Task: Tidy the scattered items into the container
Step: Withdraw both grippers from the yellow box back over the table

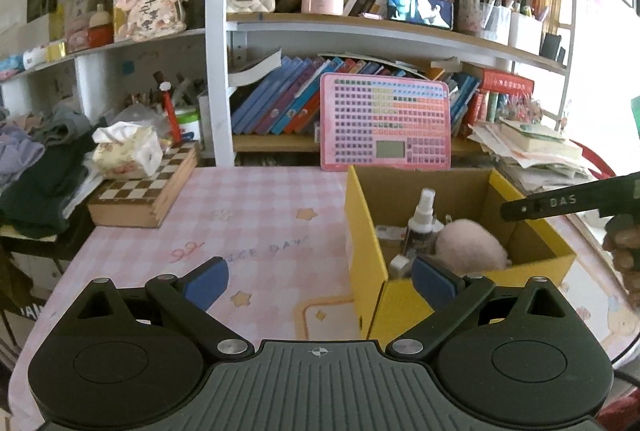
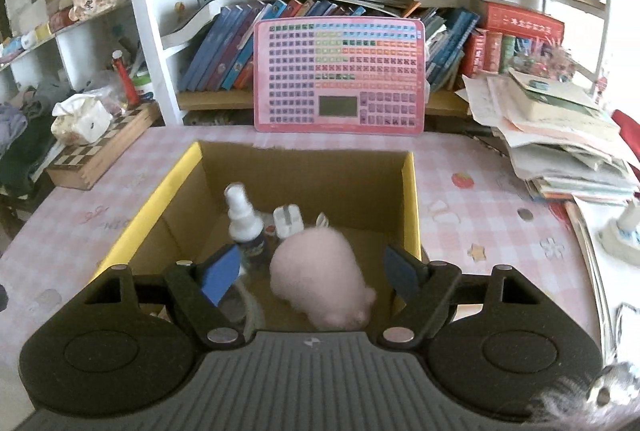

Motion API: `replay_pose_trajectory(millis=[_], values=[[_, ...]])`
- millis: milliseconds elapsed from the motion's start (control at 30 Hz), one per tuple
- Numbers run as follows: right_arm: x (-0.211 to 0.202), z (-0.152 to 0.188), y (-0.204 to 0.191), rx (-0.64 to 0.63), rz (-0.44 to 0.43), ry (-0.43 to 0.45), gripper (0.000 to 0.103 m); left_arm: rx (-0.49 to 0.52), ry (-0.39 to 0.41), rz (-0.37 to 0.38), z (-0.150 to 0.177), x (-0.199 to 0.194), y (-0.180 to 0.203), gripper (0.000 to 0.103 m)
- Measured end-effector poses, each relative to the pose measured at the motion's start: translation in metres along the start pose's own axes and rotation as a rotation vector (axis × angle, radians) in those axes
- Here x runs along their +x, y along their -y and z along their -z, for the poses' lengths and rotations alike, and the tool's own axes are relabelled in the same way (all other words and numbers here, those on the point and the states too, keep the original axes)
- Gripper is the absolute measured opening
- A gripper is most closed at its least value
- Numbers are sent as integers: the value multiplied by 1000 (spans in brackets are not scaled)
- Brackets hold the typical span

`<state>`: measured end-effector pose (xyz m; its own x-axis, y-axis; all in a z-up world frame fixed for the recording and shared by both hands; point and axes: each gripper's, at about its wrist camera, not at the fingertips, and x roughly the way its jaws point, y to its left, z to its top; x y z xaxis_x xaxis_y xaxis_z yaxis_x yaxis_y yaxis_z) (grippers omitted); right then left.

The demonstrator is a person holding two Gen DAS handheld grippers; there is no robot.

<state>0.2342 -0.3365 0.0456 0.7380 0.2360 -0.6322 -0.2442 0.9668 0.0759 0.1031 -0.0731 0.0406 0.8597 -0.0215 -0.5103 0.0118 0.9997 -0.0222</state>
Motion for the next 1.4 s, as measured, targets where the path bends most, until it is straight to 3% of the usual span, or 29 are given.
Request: replay_pose_trajectory(millis=[400, 733, 1000, 1400], values=[[-66, 67, -45, 19, 54, 31, 81, 30, -32, -44, 40, -47, -23, 100], [-95, 120, -76, 68, 83, 16, 81, 53, -46, -56, 67, -76, -40, 100], [-111, 140, -112, 17, 68, 36, 85, 24, -92, -64, 86, -86, -56, 100], [-111, 155, -148, -65, -8, -33, 90, 47, -146, -51, 106, -101, -59, 103]])
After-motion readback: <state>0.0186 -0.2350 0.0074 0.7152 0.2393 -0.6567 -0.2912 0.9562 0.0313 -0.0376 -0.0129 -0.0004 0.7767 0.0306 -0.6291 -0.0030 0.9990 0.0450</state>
